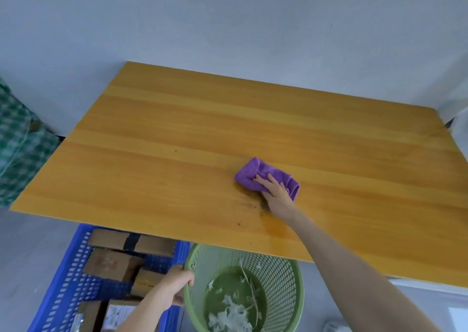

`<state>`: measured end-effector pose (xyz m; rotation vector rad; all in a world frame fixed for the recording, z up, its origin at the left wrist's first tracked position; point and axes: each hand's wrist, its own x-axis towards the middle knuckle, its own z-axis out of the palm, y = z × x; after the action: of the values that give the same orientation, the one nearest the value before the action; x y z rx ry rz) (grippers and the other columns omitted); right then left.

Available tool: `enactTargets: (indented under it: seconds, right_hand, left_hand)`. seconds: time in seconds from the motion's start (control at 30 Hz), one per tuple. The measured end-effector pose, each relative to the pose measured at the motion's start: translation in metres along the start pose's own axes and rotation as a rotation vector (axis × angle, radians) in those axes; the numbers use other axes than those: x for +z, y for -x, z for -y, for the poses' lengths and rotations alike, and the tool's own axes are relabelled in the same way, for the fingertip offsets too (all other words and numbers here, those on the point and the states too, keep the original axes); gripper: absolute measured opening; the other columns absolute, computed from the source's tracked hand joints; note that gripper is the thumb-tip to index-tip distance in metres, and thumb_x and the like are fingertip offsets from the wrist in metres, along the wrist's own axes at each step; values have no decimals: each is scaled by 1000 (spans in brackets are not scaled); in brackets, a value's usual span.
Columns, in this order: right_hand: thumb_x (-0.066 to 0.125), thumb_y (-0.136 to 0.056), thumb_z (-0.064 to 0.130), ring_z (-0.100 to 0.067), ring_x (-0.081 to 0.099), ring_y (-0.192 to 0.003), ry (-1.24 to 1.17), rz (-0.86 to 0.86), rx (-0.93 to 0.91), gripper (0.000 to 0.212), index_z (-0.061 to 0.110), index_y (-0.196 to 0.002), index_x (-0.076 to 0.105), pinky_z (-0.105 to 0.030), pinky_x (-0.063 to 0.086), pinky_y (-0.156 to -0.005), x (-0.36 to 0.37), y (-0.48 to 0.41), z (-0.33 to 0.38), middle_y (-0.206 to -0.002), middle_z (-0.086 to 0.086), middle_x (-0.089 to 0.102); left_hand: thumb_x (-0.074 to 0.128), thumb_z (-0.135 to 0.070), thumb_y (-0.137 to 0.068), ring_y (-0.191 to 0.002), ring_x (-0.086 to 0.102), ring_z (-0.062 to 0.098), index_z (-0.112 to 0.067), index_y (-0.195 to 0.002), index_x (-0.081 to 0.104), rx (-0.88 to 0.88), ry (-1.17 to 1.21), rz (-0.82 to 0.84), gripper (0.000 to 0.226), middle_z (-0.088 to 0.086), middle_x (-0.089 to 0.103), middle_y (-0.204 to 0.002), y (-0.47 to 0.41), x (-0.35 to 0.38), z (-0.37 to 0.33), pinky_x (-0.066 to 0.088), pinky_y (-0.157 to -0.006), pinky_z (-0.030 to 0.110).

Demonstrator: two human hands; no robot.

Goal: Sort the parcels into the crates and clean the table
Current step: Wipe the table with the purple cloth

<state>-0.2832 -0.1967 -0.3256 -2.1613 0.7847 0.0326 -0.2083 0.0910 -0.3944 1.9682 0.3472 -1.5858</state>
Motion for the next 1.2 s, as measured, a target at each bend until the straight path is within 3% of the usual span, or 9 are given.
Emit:
enactTargets:
  seconds: [0.23,0.43,0.53,0.8,0.93,1.07,1.2]
  right_hand:
    - [38,-100,5,-15,14,-146,6,-49,-37,45,27,-138,47,-35,-1,-117,14,16,-1,-149,10,37]
    - [39,-100,5,-13,14,-146,-4,-89,-38,44,27,-137,49,-31,-2,-116,27,35,2,-149,8,37]
    - [39,-99,6,-13,14,-146,-17,-87,-41,44,29,-135,50,-31,-3,-116,32,40,1,-151,2,35]
    - [40,-98,2,-9,17,-145,-35,-44,-104,44,23,-134,52,-28,-3,-116,41,66,2,-143,15,42]
    - [39,-99,1,7,11,-131,-43,-23,-110,44,21,-135,52,-17,-7,-108,41,80,7,-127,26,31]
    - [38,-99,2,9,8,-123,-57,7,-107,43,21,-135,51,-13,-9,-104,42,92,7,-124,27,26]
    - [40,-99,2,10,12,-131,-75,56,-133,41,22,-130,56,-20,-7,-113,49,100,1,-137,24,41]
  left_hand:
    - [44,7,-79,-80,64,30,-4,-114,48,69,-8,14,37,19,57,-103,-2,14,-7,59,-72,46]
    - [42,7,-81,-74,62,27,-5,-110,49,146,-49,-15,32,15,55,-93,8,16,-4,59,-62,38]
    - [42,6,-80,-77,62,28,-5,-110,49,154,-46,-29,32,17,54,-96,6,11,0,59,-65,40]
    - [43,5,-79,-91,63,35,-4,-106,51,175,12,-25,29,21,55,-107,-1,9,-6,58,-74,47]
    - [43,5,-80,-90,61,35,-4,-101,52,208,44,-24,25,21,55,-102,-1,9,-12,56,-80,49]
    - [42,7,-81,-81,59,31,-6,-92,52,232,92,-35,20,18,54,-92,5,11,-19,57,-72,45]
    - [42,7,-81,-78,59,29,-7,-91,52,247,77,-58,20,17,55,-90,8,13,-26,55,-63,39]
